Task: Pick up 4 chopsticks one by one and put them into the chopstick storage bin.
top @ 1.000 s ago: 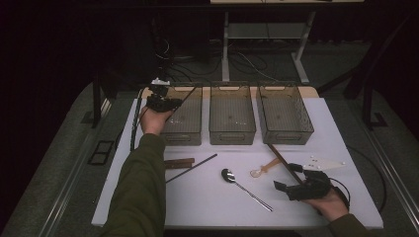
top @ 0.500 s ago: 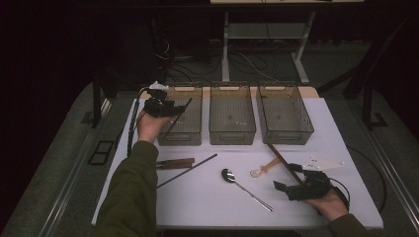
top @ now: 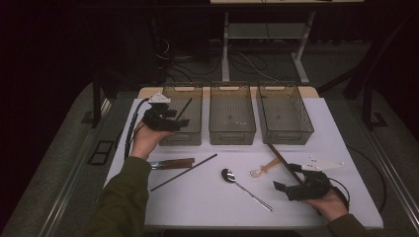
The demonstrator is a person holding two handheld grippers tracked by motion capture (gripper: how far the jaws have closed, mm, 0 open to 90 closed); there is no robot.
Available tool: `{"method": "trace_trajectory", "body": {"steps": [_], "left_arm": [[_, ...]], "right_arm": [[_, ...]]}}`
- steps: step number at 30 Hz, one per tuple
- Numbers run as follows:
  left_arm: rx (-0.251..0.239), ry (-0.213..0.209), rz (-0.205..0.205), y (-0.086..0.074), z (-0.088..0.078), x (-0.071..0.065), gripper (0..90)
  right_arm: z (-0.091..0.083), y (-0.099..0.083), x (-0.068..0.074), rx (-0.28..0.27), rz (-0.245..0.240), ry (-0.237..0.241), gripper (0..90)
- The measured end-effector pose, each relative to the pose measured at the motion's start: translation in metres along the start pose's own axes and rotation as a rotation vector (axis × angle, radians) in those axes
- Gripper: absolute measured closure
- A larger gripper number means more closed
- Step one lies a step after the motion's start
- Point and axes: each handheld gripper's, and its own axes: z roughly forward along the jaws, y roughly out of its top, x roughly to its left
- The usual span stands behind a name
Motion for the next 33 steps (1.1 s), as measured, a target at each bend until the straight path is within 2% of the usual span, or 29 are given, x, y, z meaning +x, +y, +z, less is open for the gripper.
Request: {"method": "trace_trajectory", "body": {"steps": [11, 18, 24, 28, 33], "left_arm": [[-0.011, -0.049, 0.043, -0.027, -0.013, -0.027, 27.3], [-0.025, -0.071, 0.048, -0.049, -0.019, -0.04, 28.1], [-0.016, -0.064, 0.068, -0.067, -0.023, -0.05, 29.6], [-0.014, -0.065, 0.068, -0.075, -0.026, -0.053, 34.5], [0.012, -0.08, 0.073, -0.086, -0.03, -0.058, 47.7]], "right_arm": [[0.0, 0.0, 0.0, 0.001, 0.0, -0.001, 9.4], [0.001, 0.0, 0.0, 0.003, 0.0, -0.002, 9.4], [0.0, 0.0, 0.0, 0.0, 0.001, -0.006, 9.4], [-0.001, 0.0, 0.0, -0.002, -0.001, -0.005, 9.4], [-0.001, 0.0, 0.0, 0.0, -0.006, -0.005, 9.4]]}}
